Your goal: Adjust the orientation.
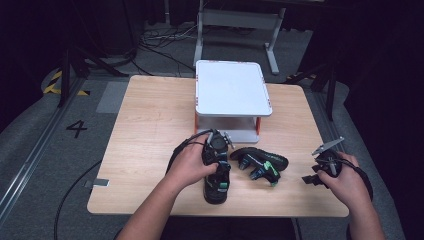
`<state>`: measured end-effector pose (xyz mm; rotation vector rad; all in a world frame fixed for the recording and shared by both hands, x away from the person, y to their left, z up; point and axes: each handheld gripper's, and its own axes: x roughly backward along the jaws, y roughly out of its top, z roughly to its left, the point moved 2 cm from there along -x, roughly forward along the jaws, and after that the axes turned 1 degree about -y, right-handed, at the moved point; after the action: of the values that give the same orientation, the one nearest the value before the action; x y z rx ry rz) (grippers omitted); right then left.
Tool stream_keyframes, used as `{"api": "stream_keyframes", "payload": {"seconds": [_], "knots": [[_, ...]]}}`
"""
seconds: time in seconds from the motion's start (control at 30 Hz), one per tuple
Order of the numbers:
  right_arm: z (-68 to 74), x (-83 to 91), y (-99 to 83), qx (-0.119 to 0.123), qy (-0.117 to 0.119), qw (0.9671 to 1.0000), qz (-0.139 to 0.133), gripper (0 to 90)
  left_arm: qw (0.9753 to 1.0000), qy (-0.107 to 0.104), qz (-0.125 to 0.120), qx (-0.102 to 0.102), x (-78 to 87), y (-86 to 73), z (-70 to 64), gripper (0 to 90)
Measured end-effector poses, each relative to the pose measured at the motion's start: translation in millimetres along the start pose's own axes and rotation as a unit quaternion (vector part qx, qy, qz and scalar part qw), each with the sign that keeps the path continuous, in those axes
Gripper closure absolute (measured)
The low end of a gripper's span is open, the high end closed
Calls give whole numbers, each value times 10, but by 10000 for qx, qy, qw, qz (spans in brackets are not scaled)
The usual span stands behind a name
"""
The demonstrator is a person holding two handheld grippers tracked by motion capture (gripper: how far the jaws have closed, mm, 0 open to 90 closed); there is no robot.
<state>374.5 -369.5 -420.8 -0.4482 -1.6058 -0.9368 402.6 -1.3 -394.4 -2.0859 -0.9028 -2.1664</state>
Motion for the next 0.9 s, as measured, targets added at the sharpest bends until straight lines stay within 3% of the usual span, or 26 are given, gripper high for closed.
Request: {"api": "stream_keyframes", "payload": {"seconds": [0.13,0.2,0.33,0.6,0.73,0.77,0.9], "knots": [[15,10,35,74,-17,10000,-50,352,9993,108,-185,305,192,-96,41,327],[20,13,58,109,-35,9999,-86,346,9979,221,-244,559,304,-180,72,332],[44,5,98,176,-46,9998,-119,336,9954,351,-293,840,475,-344,107,330],[88,35,168,281,4,9992,-283,297,9910,418,-125,1263,508,-628,226,294],[97,73,211,293,13,9986,-435,264,9867,473,24,1554,518,-813,307,259],[101,73,220,289,17,9984,-477,249,9842,515,6,1694,513,-856,328,254],[121,79,286,352,140,9968,-707,207,9784,624,62,1972,494,-991,412,238]]}}
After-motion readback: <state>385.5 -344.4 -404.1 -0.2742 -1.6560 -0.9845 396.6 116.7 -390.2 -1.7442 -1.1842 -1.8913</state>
